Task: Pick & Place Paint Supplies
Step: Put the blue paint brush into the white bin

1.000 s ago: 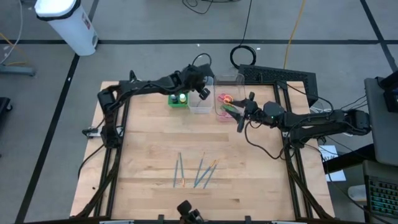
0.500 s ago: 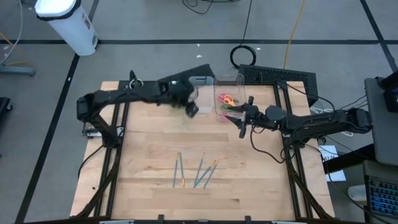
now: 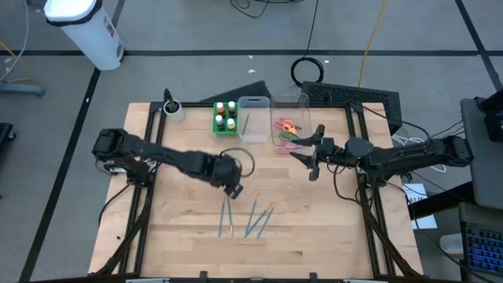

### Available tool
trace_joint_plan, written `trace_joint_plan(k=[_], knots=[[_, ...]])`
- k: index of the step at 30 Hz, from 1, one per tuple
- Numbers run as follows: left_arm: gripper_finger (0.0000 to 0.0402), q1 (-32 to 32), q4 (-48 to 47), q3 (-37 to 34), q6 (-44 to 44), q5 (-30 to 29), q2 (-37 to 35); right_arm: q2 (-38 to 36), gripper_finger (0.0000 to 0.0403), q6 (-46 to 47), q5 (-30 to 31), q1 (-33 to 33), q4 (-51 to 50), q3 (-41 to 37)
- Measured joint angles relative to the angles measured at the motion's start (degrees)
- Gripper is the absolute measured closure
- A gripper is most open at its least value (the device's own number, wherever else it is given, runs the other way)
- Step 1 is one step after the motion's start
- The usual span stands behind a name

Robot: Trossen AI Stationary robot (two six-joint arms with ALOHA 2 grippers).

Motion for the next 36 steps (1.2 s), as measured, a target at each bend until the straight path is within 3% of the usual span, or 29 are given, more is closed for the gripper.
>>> trace_joint_plan(k=[7,12,24,29,36], knots=[[0.0156,-5.75,0.84,-6.83,-15.29,0.02,0.41,-0.71,0.0218,-0.44,0.02,-0.02,1.92,0.00],[0.0156,-6.77,5.83,-11.19,-19.87,-2.22,0.35,-0.73,0.0218,-0.13,0.02,-0.02,2.62,0.00],[0.0156,-6.86,14.01,-16.89,-20.83,-2.48,0.62,-0.71,0.0218,1.54,-0.09,-0.02,2.99,0.00],[0.0156,-6.88,16.49,-16.83,-17.36,-2.33,3.29,-0.71,0.0218,1.54,-0.11,-0.02,3.39,0.00],[0.0168,-6.86,14.80,-16.65,-18.78,-1.88,4.66,-0.71,0.0218,1.52,-0.11,-0.02,3.50,0.00]])
